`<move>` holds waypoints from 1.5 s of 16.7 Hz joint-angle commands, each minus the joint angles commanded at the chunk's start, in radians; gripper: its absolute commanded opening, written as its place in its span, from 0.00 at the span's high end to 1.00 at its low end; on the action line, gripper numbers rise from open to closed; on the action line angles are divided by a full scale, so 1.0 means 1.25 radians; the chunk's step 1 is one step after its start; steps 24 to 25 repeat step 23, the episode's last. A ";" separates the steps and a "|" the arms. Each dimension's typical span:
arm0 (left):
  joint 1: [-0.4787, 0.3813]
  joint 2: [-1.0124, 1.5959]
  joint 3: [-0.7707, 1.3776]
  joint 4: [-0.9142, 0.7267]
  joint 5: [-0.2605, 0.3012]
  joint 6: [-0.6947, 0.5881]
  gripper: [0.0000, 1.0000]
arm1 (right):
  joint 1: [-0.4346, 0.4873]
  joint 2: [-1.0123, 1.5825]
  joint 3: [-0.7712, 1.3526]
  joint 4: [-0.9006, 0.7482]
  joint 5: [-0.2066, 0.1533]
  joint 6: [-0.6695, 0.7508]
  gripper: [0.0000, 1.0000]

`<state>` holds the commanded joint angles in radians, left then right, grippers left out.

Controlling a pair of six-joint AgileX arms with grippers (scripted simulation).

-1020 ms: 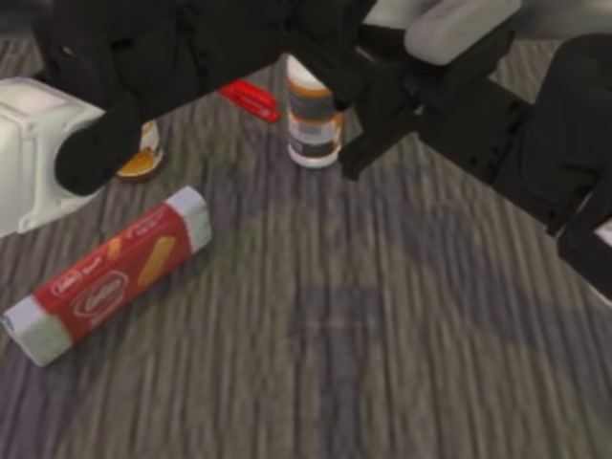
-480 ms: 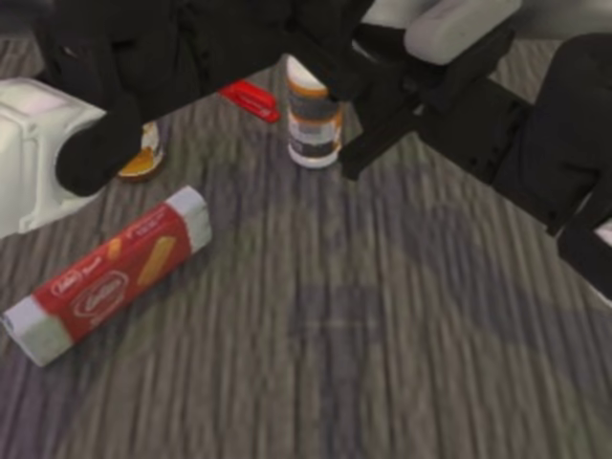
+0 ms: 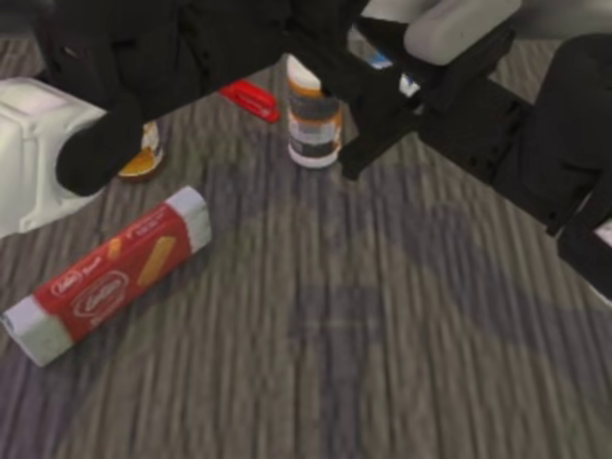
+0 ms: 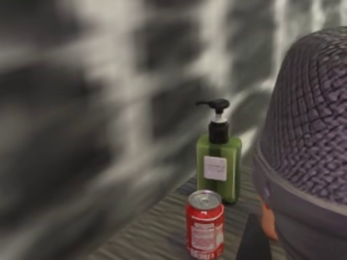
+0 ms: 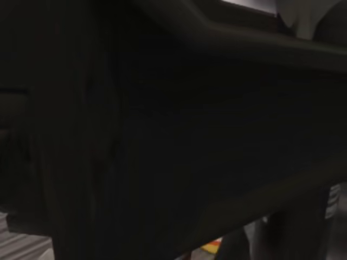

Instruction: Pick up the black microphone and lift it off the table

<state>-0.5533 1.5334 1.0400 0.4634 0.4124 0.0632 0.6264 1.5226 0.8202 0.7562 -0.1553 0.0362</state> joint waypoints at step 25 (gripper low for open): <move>0.131 -0.073 -0.055 -0.011 0.106 0.007 1.00 | -0.031 -0.223 -0.197 -0.040 -0.034 -0.003 0.00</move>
